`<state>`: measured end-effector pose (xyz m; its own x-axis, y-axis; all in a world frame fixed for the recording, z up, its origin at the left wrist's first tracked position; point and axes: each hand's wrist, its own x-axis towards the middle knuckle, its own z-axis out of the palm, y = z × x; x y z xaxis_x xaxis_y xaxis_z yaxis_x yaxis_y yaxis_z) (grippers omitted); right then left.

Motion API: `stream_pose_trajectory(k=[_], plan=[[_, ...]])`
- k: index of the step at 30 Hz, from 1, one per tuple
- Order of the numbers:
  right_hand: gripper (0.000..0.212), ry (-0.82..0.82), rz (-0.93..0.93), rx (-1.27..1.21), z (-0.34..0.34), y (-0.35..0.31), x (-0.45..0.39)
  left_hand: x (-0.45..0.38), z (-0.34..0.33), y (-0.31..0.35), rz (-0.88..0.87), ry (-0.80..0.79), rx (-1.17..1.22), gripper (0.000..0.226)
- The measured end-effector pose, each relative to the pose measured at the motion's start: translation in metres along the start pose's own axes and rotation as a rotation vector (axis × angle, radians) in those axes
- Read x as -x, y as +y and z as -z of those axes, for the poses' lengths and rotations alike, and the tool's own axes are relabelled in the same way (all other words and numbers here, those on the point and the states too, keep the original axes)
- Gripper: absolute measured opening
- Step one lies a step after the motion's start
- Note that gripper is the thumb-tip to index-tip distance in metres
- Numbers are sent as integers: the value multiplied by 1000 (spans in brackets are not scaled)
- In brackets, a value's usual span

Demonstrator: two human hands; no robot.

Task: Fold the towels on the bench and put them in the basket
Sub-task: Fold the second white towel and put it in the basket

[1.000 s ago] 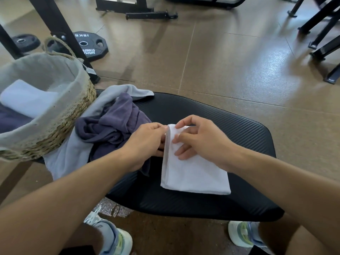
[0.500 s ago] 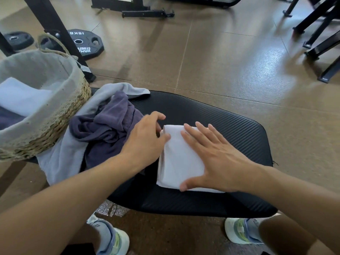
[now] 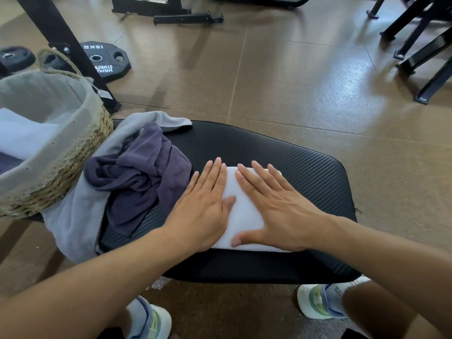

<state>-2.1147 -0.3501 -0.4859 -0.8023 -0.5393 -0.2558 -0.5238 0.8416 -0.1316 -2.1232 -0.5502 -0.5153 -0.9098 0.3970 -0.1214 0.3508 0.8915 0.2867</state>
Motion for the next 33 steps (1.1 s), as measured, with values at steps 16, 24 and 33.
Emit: stream_pose_trajectory(k=[16,24,33], plan=[[92,109,-207,-305,32,27,4,0,16,6,1,79,-199,87],[55,-242,-484,-493,41,29,7,-2,34,7,30,202,-387,56],[35,46,-228,-609,49,41,3,-16,49,-18,5,66,321,60]])
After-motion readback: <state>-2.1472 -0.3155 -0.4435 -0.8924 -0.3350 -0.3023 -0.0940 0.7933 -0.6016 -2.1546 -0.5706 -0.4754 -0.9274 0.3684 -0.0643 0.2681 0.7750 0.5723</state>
